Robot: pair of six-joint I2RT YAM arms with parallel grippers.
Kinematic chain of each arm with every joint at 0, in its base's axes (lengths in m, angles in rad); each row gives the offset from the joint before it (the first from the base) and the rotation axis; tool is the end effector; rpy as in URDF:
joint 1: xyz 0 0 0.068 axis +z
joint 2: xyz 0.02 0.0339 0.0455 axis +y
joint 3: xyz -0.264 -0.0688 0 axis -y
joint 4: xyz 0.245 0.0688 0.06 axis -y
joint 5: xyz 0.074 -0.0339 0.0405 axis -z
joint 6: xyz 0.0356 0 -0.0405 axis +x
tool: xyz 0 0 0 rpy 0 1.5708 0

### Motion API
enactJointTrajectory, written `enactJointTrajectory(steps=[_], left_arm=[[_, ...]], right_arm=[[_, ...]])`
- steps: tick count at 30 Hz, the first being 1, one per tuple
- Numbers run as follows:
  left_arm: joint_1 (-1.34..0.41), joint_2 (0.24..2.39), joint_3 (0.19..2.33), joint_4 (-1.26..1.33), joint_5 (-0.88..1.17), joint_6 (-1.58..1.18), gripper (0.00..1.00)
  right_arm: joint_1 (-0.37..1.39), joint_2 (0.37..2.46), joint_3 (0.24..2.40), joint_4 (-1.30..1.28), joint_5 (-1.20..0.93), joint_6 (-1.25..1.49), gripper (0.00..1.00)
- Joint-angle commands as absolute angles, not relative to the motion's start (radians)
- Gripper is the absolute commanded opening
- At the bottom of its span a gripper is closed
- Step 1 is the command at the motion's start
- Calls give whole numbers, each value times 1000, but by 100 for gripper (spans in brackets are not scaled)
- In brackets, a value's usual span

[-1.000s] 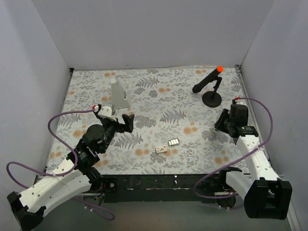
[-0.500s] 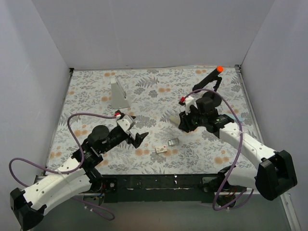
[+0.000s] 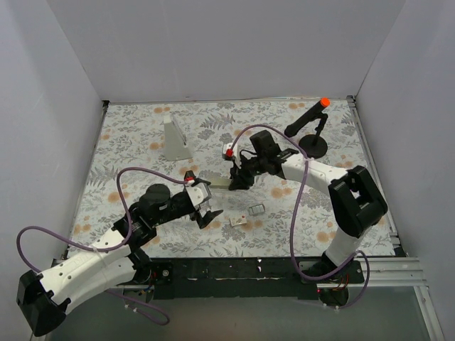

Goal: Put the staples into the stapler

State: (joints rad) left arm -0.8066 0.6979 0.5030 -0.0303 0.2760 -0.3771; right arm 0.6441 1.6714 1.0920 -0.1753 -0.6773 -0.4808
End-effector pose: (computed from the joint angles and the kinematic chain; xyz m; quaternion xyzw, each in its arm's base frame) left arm 0.1142 -0.1332 0.2704 0.2488 0.7386 -0.4336 0.4522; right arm 0.2733 0.2331 0.2225 -0.5732 0.6621 0.3344 0.3482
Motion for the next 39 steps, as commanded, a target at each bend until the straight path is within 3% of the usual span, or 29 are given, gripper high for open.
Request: enactJointTrajectory(steps=[1, 7, 11, 15, 17, 21, 28, 39], left_arm=[[-799, 715, 483, -46, 299, -377, 98], [-799, 744, 477, -34, 294, -390, 98], [-799, 761, 476, -18, 273, -406, 98], [-799, 790, 466, -5, 270, -442, 98], [-799, 810, 480, -6, 261, -469, 98], [-799, 867, 528, -34, 219, -512, 98], [-785, 936, 612, -77, 206, -434, 98], [-712, 1268, 814, -239, 350, -104, 91]], right_arm=[[672, 1758, 1173, -176, -782, -604, 1], [676, 1816, 1158, -158, -756, -650, 2], [676, 1848, 1163, -169, -741, -660, 12], [676, 1847, 1152, -175, -742, -664, 39], [676, 1833, 1140, -149, -730, -652, 48], [669, 1734, 1079, -92, -700, -563, 81], [474, 1445, 818, 187, -600, -134, 89], [460, 889, 456, 297, -250, 40, 92]])
